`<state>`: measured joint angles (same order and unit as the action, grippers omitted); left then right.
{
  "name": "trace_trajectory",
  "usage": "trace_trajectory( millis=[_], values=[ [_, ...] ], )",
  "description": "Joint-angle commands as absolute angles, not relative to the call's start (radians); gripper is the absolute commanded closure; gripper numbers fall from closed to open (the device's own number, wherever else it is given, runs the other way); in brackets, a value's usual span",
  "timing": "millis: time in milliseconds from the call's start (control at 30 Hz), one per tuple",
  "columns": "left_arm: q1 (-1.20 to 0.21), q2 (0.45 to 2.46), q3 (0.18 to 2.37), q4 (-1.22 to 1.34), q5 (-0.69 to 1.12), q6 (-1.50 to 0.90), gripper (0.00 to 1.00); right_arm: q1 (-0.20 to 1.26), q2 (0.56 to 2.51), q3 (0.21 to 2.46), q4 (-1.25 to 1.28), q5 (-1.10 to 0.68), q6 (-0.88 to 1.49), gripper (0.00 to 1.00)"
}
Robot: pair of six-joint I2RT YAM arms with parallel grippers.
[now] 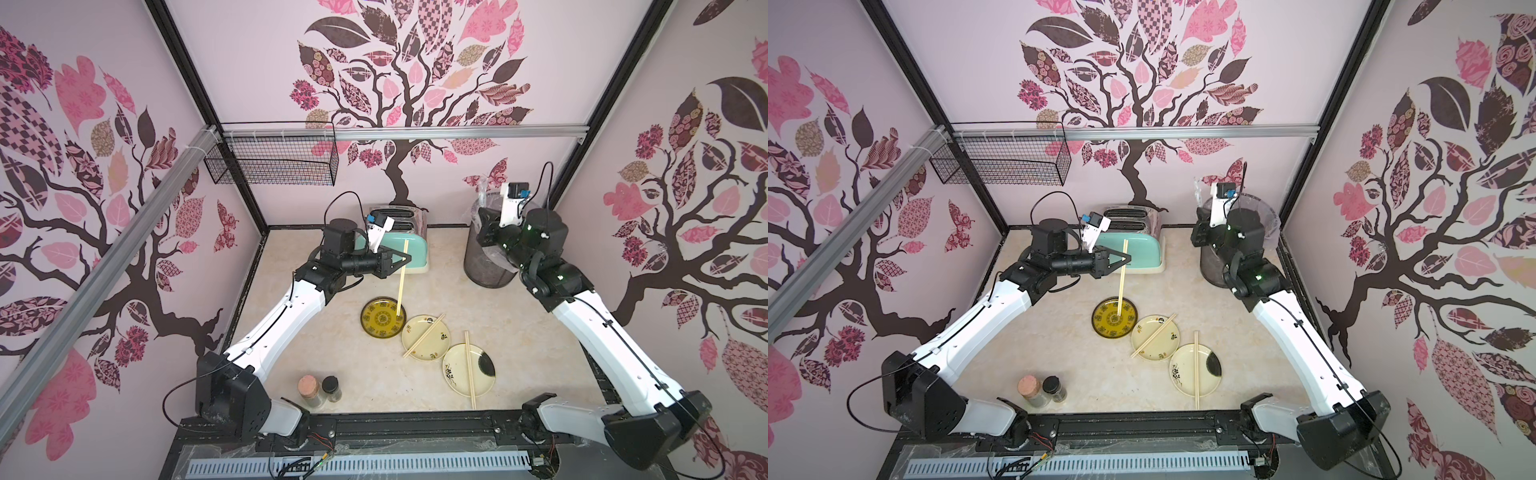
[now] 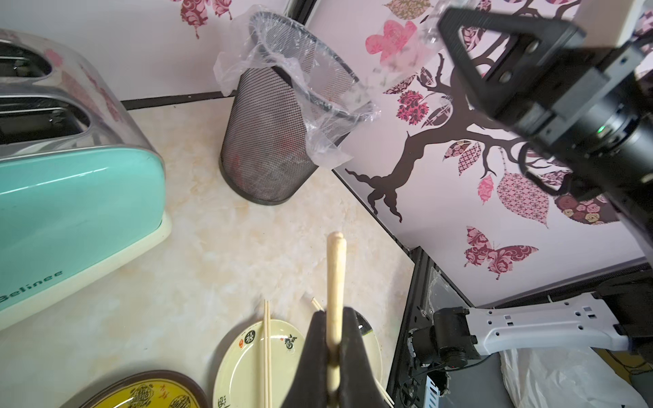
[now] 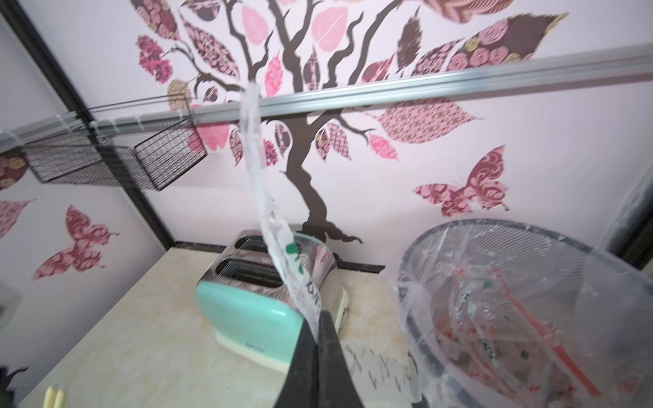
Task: Remove the packaging of disposable chopsticks
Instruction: Place the packet bag in the trash bin.
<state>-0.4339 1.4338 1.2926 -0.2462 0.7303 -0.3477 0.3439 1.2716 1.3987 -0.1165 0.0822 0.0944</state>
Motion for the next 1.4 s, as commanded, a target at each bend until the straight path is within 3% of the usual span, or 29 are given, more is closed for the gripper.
trace_trajectory(
  millis=[0,367,667,1367],
  values=[
    [-0.400,1.410,1.276,-0.203,0.741,-0.362,1.00,0.315,1.358,1.533,-0.184,0.129,0.030,1.00],
    [-0.391,1.422,1.280,-0.245,0.717,-0.337,1.00,0.097,1.713,1.895,-0.417,0.092,0.061,1.00],
    [-0.388,1.436,1.284,-0.254,0.710,-0.334,1.00,0.023,1.864,1.929,-0.545,0.060,0.064,1.00],
    [-0.376,1.446,1.293,-0.279,0.704,-0.322,1.00,-0.003,2.190,2.149,-0.730,0.094,0.030,1.00]
  ],
)
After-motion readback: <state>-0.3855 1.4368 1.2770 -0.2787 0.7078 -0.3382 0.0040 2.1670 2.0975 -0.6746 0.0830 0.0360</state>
